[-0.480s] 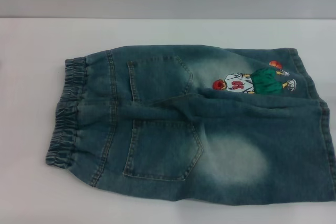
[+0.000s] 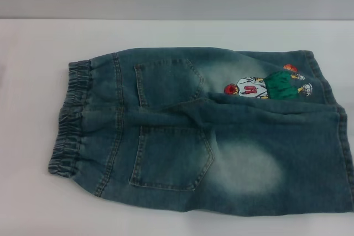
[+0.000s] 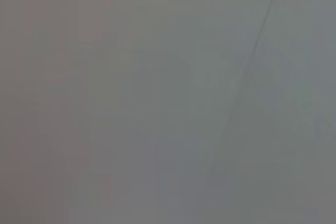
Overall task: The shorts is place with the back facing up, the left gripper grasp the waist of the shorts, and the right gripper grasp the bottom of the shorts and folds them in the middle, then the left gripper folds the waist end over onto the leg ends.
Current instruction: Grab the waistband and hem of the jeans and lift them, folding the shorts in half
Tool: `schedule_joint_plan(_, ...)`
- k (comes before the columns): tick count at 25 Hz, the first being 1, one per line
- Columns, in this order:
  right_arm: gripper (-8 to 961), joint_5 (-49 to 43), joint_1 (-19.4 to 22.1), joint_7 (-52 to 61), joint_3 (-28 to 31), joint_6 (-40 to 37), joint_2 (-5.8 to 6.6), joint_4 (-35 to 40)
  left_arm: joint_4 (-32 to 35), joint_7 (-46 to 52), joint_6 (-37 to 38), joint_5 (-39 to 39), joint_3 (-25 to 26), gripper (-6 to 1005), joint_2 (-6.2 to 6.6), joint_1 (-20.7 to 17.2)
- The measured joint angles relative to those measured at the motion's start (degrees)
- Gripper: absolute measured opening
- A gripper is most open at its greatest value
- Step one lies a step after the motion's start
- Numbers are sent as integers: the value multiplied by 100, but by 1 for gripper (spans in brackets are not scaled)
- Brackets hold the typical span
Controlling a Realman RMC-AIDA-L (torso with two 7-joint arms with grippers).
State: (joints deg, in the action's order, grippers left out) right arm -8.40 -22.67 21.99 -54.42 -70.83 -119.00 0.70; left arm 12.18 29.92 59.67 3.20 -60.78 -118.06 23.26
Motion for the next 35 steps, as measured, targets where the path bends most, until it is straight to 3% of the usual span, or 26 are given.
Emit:
schedule_joint_plan(7, 768, -37, 8, -2, -58, 170, -7, -46, 71, 642, 9, 153, -590, 840, 101, -56)
schedule_joint_plan(13, 767, -48, -7, -3, -66, 455, -23, -64, 730, 1842, 45, 1073, -1424, 840, 427, -69)
schedule_joint_plan(16, 768, -170, -37, -2, -83, 458, -27, -83, 1014, 2381, 68, 1437, -1544, 840, 533, -73)
schedule_joint_plan(17, 768, -170, -37, -2, -83, 458, -27, -83, 1242, 2783, 129, 1741, -1594, 840, 620, -82)
schedule_joint_plan(18, 768, -197, -45, -1, -85, 460, -27, -85, 1633, 3574, 371, 2403, -1619, 840, 805, -82)
schedule_joint_plan(24, 768, -206, -82, -1, -198, 470, -27, -88, 2596, 5613, 1113, 4264, -1561, 840, 1378, 25)
schedule_joint_plan(26, 768, -207, -97, 22, -218, 504, -27, -88, 2862, 6243, 1379, 4998, -1467, 840, 1547, 97)
schedule_joint_plan(29, 767, -206, -136, 24, -221, 646, -20, -72, 3076, 7043, 1932, 6292, -996, 841, 1654, 238)
schedule_joint_plan(32, 768, -207, -182, 16, -229, 770, -11, -41, 3250, 7801, 2626, 7792, -277, 841, 1667, 369)
schedule_joint_plan(35, 768, -206, -210, 11, -233, 833, 2, 45, 3583, 8595, 3097, 9265, 530, 841, 1574, 344)
